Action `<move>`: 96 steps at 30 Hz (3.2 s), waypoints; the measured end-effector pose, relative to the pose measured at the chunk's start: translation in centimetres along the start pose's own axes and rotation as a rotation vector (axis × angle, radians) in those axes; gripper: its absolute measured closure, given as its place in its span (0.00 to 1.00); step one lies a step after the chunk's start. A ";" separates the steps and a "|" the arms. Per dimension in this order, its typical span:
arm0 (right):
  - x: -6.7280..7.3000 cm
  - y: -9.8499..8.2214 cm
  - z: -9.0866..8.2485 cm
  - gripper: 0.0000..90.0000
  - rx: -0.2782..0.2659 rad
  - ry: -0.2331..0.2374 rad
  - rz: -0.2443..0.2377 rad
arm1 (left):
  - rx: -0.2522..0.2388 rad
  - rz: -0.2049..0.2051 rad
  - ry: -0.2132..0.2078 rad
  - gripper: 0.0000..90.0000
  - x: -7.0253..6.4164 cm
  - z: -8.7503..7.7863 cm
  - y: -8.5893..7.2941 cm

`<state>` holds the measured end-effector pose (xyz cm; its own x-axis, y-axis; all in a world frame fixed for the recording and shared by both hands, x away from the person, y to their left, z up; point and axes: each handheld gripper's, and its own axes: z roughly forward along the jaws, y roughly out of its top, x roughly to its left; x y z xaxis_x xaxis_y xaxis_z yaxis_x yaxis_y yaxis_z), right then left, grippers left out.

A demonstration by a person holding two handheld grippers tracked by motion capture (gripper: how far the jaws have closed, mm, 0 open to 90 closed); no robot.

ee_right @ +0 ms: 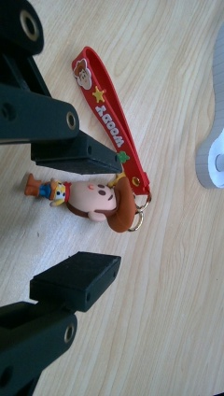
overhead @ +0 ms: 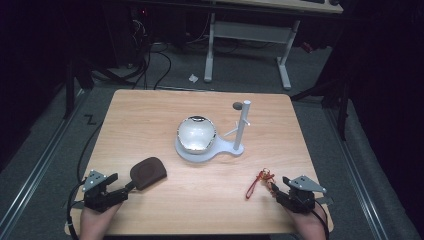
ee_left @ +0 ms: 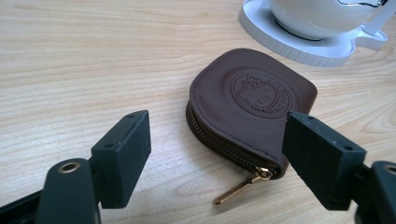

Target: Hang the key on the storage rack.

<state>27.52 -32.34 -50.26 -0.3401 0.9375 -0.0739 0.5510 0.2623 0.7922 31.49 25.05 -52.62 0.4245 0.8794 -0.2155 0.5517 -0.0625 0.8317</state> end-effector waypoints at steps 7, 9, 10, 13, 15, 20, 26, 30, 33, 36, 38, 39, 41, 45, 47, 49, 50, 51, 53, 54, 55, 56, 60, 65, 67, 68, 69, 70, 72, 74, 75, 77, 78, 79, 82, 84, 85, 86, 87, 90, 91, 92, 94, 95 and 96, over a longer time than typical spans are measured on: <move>-0.5 -0.2 0.1 0.57 -0.003 0.012 -0.005 | 0.006 0.055 0.010 0.27 -0.8 0.4 0.1; -0.5 -0.1 -0.1 0.57 -0.009 0.013 -0.001 | 0.019 0.094 0.027 0.27 -1.3 0.6 0.0; -0.5 -0.1 -0.1 0.57 -0.010 0.012 -0.004 | 0.021 0.103 0.029 0.27 -1.4 0.6 0.0; -0.5 -0.1 0.0 0.57 -0.010 0.014 0.001 | 0.026 0.133 0.042 0.27 -1.6 0.6 0.0; -0.5 0.0 0.2 0.57 -0.008 0.012 0.002 | 0.024 0.138 0.047 0.27 -1.6 0.4 0.0; -0.4 -0.1 0.5 0.58 0.002 0.017 0.007 | 0.017 0.118 0.040 0.27 -1.4 0.2 0.1; -0.6 -0.1 0.6 0.61 0.012 0.008 0.028 | 0.026 0.128 0.053 0.27 -1.4 0.8 0.3; -0.8 0.1 0.4 0.62 0.030 0.009 0.059 | 0.029 0.139 0.045 0.25 -1.5 0.9 0.4; -0.8 0.3 0.4 0.61 0.042 0.007 0.056 | 0.022 0.135 0.038 0.25 -1.5 0.9 0.4; -0.8 0.5 0.6 0.59 0.065 0.001 0.059 | 0.007 0.141 0.030 0.26 -1.5 0.7 0.4; -0.9 0.7 0.8 0.58 0.084 0.003 0.056 | 0.003 0.140 0.016 0.26 -1.5 0.8 0.4; -0.9 0.7 0.9 0.58 0.096 0.000 0.058 | 0.008 0.150 0.020 0.26 -1.5 0.8 0.4; -0.9 0.7 1.1 0.57 0.115 0.003 0.058 | 0.013 0.154 0.020 0.26 -1.4 0.9 0.4; -0.8 0.7 1.3 0.54 0.141 -0.010 0.055 | -0.001 0.148 0.026 0.26 -1.0 0.7 0.7; -0.9 0.7 1.3 0.54 0.143 0.000 0.066 | -0.006 0.144 0.025 0.26 -0.9 0.6 0.7; -0.9 0.9 1.3 0.54 0.156 0.012 0.061 | -0.011 0.137 0.026 0.26 -0.7 0.5 0.8; -0.9 0.9 1.4 0.54 0.160 0.019 0.060 | -0.010 0.130 0.024 0.26 -0.5 0.5 0.7; -0.9 1.0 1.4 0.53 0.171 0.025 0.055 | -0.010 0.130 0.024 0.26 -0.5 0.5 0.7; -0.8 1.0 1.4 0.53 0.180 0.027 0.047 | -0.010 0.120 0.009 0.26 -0.4 0.5 0.7; -0.7 1.1 1.5 0.53 0.188 0.029 0.043 | -0.010 0.114 -0.002 0.26 -0.4 0.5 0.7; -0.6 1.2 1.5 0.52 0.200 0.034 0.037 | -0.007 0.113 -0.007 0.26 -0.3 0.5 0.6; -0.6 1.2 1.5 0.52 0.204 0.039 0.037 | -0.004 0.115 -0.008 0.26 -0.3 0.5 0.6; -0.7 1.5 1.5 0.51 0.221 0.050 0.043 | -0.003 0.115 -0.007 0.27 -0.4 0.5 0.6; -1.0 2.2 1.2 0.50 0.247 0.067 0.026 | -0.004 0.112 -0.011 0.27 -0.3 0.5 0.6; -1.0 2.5 1.2 0.50 0.260 0.073 0.020 | -0.001 0.111 -0.013 0.27 -0.3 0.6 0.6; -1.0 2.7 1.2 0.50 0.272 0.079 0.015 | 0.001 0.112 -0.014 0.27 -0.3 0.6 0.6; -1.0 2.8 1.2 0.50 0.277 0.083 0.011 | 0.001 0.113 -0.014 0.27 -0.3 0.6 0.6; -1.0 2.9 1.2 0.50 0.284 0.085 0.004 | 0.002 0.114 -0.015 0.27 -0.3 0.6 0.6; -1.0 3.1 1.2 0.49 0.294 0.086 -0.004 | 0.006 0.115 -0.018 0.27 -0.3 0.7 0.6; -0.9 3.4 1.3 0.49 0.318 0.092 -0.006 | 0.008 0.112 -0.019 0.27 -0.3 0.7 0.5; -0.9 3.4 1.3 0.49 0.318 0.092 -0.006 | 0.009 0.110 -0.020 0.27 -0.3 0.7 0.5; -0.7 3.7 1.3 0.49 0.339 0.093 -0.024 | 0.011 0.109 -0.021 0.27 -0.3 0.7 0.5; -0.6 3.9 1.4 0.48 0.350 0.097 -0.036 | 0.011 0.109 -0.022 0.27 -0.2 0.7 0.5; -0.6 3.9 1.4 0.48 0.350 0.097 -0.036 | 0.011 0.109 -0.022 0.27 -0.2 0.7 0.5; -0.3 4.2 1.5 0.48 0.375 0.104 -0.056 | 0.013 0.104 -0.025 0.27 -0.2 0.8 0.4; 0.0 4.4 1.6 0.47 0.410 0.106 -0.073 | 0.015 0.105 -0.026 0.27 -0.2 0.8 0.4; 0.0 4.5 1.7 0.47 0.418 0.105 -0.080 | 0.016 0.105 -0.029 0.27 -0.2 0.7 0.5; 0.1 4.6 1.7 0.47 0.423 0.104 -0.086 | 0.015 0.104 -0.029 0.27 -0.1 0.7 0.5; 0.1 4.6 1.7 0.47 0.423 0.104 -0.086 | 0.015 0.104 -0.029 0.27 -0.1 0.7 0.5; 0.1 4.9 1.8 0.47 0.455 0.103 -0.104 | 0.016 0.105 -0.030 0.27 -0.1 0.7 0.4; 0.1 4.9 1.8 0.47 0.455 0.103 -0.104 | 0.016 0.105 -0.030 0.27 -0.1 0.7 0.4; 0.2 5.1 1.8 0.47 0.470 0.103 -0.114 | 0.016 0.105 -0.030 0.27 -0.1 0.7 0.5; 0.2 5.1 1.9 0.47 0.477 0.104 -0.112 | 0.016 0.105 -0.031 0.27 -0.1 0.7 0.4; 0.2 5.3 1.9 0.46 0.489 0.105 -0.119 | 0.016 0.104 -0.031 0.27 -0.1 0.7 0.4; 0.2 5.4 2.0 0.46 0.499 0.108 -0.130 | 0.017 0.104 -0.032 0.27 -0.2 0.8 0.4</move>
<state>31.95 -30.25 -47.20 -0.4924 0.8676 -0.0686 0.7857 0.4771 0.3938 32.24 24.50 -52.63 0.5022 0.8525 -0.1451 0.5159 -0.1607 0.8414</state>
